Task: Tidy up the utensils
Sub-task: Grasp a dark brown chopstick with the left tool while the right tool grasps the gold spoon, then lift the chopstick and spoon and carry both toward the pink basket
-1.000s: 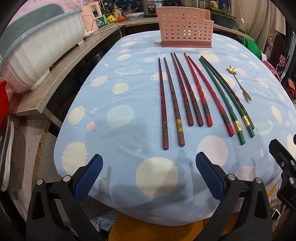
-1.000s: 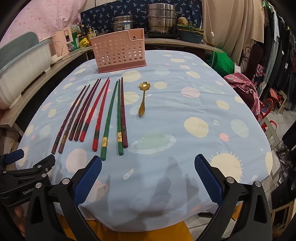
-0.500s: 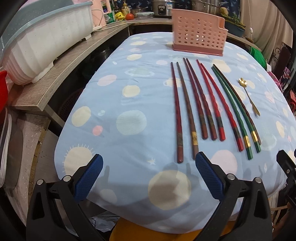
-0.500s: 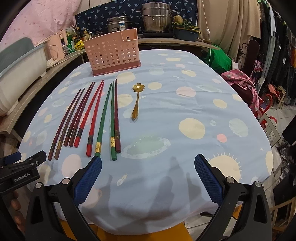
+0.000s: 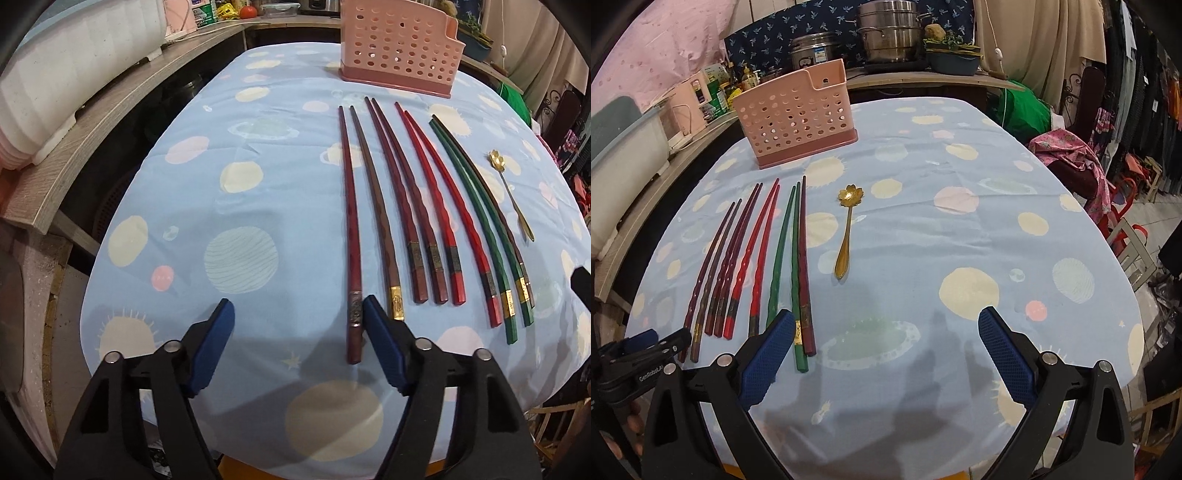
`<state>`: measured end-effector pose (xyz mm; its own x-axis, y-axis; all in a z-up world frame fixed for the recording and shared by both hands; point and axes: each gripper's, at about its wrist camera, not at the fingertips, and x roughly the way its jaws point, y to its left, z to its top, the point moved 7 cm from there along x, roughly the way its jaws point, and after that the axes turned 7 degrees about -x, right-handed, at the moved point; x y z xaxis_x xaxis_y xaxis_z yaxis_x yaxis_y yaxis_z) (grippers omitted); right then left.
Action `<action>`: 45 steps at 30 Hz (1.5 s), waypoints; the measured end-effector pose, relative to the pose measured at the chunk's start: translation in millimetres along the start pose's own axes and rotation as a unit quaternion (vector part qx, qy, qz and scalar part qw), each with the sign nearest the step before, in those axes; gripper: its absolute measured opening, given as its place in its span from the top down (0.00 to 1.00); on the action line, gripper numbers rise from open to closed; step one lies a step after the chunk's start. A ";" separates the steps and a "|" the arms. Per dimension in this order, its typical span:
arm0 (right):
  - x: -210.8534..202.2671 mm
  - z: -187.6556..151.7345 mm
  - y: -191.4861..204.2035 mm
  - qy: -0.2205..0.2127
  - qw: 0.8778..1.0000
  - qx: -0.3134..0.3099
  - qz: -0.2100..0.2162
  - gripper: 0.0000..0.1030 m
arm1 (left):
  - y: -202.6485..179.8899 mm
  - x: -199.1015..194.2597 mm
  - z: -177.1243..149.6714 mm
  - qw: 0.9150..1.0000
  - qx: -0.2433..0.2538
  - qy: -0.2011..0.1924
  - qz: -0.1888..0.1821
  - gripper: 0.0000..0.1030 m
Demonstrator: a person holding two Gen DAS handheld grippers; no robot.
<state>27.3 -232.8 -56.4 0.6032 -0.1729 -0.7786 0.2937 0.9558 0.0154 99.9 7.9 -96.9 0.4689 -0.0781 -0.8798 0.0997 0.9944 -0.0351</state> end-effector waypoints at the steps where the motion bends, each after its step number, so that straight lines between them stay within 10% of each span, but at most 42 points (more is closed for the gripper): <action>1: 3.9 4.1 0.0 0.002 1.000 0.001 0.002 0.11 | -1.2 0.3 1.5 1.000 0.002 0.001 -0.005 0.43; 11: 57.0 24.8 9.7 0.048 0.998 0.013 0.040 0.50 | -1.6 2.3 11.6 1.000 0.006 0.012 -0.024 0.86; 22: 63.6 25.3 18.5 0.047 0.998 -0.033 0.023 0.87 | -2.3 3.3 15.4 0.999 0.005 0.026 -0.032 0.92; 45: 15.8 95.5 9.5 -0.012 0.997 -0.007 0.072 0.98 | 3.0 -63.2 101.2 0.996 -0.033 -0.044 -0.070 0.93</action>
<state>110.5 -249.2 -8.6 0.6556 -0.0389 -0.7541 0.1930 0.9741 0.1175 159.4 8.6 6.6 0.5305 -0.2193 -0.8188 0.1134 0.9756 -0.1879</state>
